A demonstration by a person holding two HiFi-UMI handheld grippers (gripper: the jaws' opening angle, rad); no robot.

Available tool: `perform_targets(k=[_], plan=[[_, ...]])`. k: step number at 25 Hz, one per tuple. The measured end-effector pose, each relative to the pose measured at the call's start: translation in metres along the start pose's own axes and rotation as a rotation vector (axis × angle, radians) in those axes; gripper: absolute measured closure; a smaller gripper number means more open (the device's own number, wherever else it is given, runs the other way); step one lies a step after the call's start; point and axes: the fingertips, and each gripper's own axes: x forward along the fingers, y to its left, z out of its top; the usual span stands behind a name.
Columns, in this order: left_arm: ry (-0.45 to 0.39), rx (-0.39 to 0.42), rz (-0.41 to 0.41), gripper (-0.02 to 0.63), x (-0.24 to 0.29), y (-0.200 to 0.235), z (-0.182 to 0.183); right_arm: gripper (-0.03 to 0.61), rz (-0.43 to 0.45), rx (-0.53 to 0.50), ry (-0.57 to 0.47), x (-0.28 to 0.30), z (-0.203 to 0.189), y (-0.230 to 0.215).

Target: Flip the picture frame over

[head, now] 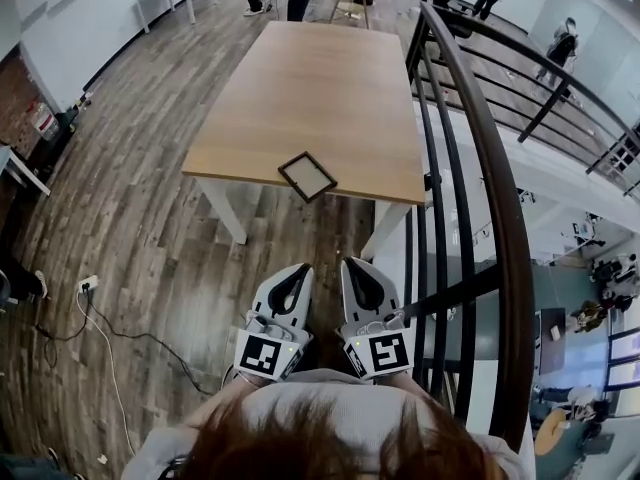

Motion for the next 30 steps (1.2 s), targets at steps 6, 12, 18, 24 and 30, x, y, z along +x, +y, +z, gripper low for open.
perform_targets(k=[6,12,18,24,30], plan=[[0.029,0.021,-0.043,0.607,0.073,0.073,-0.001,0.565,-0.035,-0.007,-0.016,0.097,-0.001,-0.031],[0.026,0.024,-0.074,0.607,0.138,0.138,0.005,0.565,-0.073,0.004,-0.023,0.181,-0.003,-0.060],[0.053,0.015,-0.085,0.607,0.175,0.172,-0.005,0.565,-0.081,0.018,-0.004,0.224,-0.011,-0.075],[0.059,-0.016,-0.080,0.607,0.195,0.179,-0.009,0.565,-0.084,0.036,0.028,0.241,-0.015,-0.094],[0.080,-0.035,-0.057,0.607,0.203,0.185,-0.020,0.565,-0.009,0.189,0.046,0.246,-0.040,-0.102]])
